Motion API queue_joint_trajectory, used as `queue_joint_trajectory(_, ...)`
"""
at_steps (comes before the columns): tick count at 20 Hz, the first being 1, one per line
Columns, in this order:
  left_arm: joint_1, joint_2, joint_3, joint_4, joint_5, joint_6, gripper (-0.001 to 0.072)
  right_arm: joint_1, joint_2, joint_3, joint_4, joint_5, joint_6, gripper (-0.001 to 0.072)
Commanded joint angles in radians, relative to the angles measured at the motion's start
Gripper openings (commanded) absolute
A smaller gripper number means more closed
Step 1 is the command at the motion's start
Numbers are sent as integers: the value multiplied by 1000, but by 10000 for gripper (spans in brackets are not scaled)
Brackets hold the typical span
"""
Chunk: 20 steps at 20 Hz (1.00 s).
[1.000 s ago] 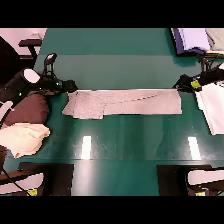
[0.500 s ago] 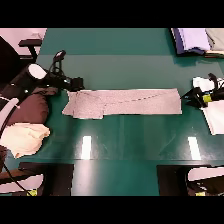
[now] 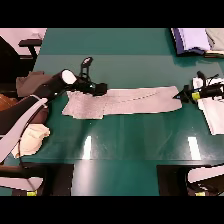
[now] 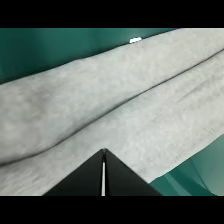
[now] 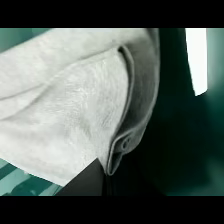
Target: Fold the shirts.
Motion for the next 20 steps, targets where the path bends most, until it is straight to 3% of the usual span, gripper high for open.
queue_joint_trajectory(1, -61, -109, 116, -24, 2, -6, 23, 31, 66, 108, 15, 63, -2, 11)
queue_joint_trajectory(9, -167, -362, 355, -30, -76, -34, 23, 286, 213, 349, 39, 97, 98, 11)
queue_joint_trajectory(16, -158, -368, 364, 35, -107, -33, 23, 469, 211, 489, 40, 89, 99, 12)
queue_joint_trajectory(20, -80, -329, 458, 122, -234, -34, 22, 561, 209, 496, 42, 50, 99, 11)
